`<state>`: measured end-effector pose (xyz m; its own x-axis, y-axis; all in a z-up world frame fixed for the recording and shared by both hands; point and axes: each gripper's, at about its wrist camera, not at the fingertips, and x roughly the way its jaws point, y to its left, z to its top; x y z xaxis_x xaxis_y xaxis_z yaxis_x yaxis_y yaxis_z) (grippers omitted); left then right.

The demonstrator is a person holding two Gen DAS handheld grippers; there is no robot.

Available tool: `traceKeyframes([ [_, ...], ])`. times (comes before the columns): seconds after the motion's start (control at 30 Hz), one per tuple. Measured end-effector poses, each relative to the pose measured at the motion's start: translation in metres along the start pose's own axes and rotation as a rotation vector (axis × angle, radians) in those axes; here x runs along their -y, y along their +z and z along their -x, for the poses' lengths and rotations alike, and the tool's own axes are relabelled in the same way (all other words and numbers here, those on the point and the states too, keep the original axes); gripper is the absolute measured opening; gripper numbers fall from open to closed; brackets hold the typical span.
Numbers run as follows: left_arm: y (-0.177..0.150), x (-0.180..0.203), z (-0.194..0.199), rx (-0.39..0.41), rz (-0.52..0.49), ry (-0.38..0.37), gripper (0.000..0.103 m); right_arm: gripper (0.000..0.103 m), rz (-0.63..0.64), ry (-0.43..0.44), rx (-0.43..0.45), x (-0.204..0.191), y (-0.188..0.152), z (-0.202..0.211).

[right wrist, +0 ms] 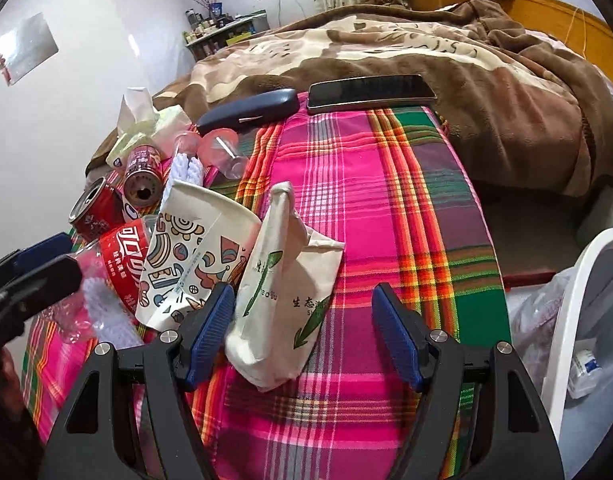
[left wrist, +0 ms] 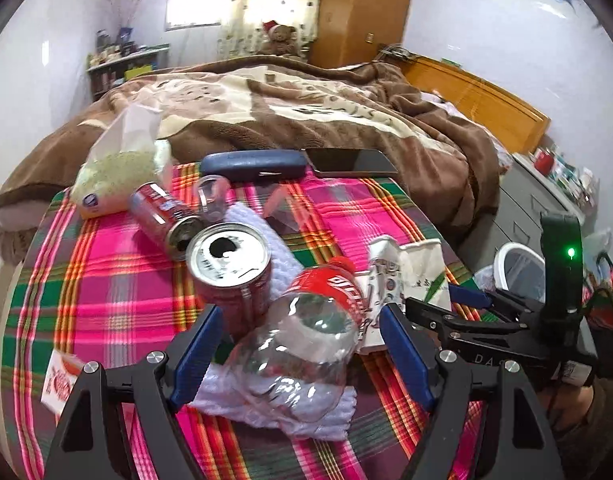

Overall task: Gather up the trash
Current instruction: 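Grasp the white paper bag with the right tool while the left tool approaches the Coca-Cola bottle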

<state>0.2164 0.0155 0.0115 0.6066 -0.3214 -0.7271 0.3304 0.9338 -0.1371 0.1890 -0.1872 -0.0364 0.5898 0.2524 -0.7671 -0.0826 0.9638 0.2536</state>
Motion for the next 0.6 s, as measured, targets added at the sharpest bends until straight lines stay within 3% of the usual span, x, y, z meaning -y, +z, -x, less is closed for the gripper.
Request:
traceKeyframes([
  [0.03,0.000,0.001,-0.004,-0.010,-0.007,-0.003,0.080,0.064,0.001,0.004,0.001,0.001,0.000,0.001],
  [0.1,-0.002,0.001,-0.012,-0.038,-0.013,0.016,0.080,0.042,-0.011,0.045,0.003,0.002,-0.001,0.004],
  [0.27,-0.006,0.002,-0.026,-0.085,-0.019,0.016,0.080,0.019,-0.001,0.098,0.003,0.000,-0.002,0.007],
  [0.6,-0.006,0.005,-0.046,-0.148,-0.009,0.013,0.080,0.013,-0.048,0.090,0.026,0.020,-0.004,0.017],
])
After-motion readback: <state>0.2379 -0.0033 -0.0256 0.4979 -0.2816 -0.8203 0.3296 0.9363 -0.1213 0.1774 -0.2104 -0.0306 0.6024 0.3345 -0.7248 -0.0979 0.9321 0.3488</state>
